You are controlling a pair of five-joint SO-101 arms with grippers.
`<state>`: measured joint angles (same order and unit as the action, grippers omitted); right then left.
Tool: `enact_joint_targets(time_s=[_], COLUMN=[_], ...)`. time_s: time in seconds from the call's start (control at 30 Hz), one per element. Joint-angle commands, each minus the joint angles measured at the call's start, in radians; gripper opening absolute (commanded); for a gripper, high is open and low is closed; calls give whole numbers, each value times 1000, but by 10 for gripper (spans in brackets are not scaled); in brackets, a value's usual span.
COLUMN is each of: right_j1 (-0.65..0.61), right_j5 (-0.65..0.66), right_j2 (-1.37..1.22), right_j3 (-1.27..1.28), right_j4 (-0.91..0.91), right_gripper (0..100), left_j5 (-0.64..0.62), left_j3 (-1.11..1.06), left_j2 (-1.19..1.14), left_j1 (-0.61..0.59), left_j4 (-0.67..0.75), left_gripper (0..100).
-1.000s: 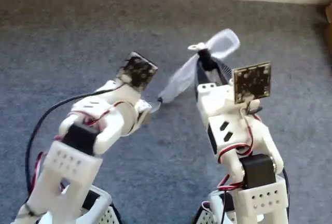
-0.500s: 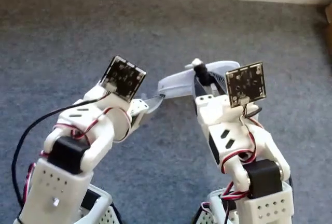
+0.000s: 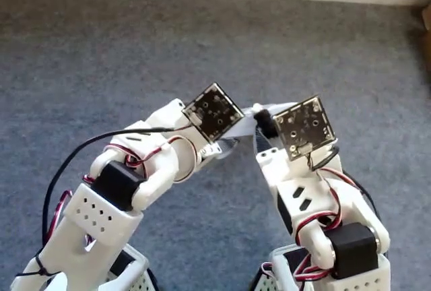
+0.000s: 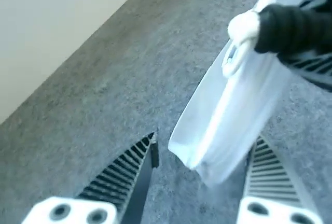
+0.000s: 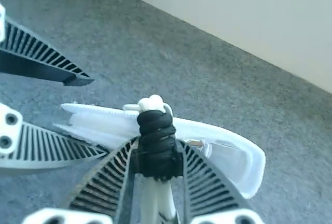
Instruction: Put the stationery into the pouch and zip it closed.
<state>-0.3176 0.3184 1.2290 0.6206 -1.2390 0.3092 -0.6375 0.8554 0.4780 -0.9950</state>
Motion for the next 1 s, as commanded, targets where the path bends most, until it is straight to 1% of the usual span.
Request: enact_joint_targets(time_s=[0.0,0.13,0.17,0.23,0.3,0.4,0.63,0.7,0.9,0.97], right_j1=[2,4,4,4,4,4,4,8,150,171], right_j5=[37,55,55,55,55,55,55,55,49,48], right_j2=[2,51,68,94,108,108,107,107,107,107], right_j3=[-62,-54,-54,-54,-54,-54,-54,-53,-21,7], right_j4=[-35,-36,-35,-35,-33,-31,-28,5,108,148], right_gripper=[5,5,5,5,5,5,5,5,5,5], left_j5=[23,25,26,63,89,95,95,95,89,89], left_j3=[59,56,56,53,48,31,25,31,28,31], left_j2=[-5,-7,-7,-7,-7,-5,2,4,58,96], left_j1=[22,27,44,68,94,114,111,108,105,105], left_j4=[48,77,77,71,69,74,66,34,-66,-104], left_gripper=[261,259,259,250,215,158,27,4,6,6])
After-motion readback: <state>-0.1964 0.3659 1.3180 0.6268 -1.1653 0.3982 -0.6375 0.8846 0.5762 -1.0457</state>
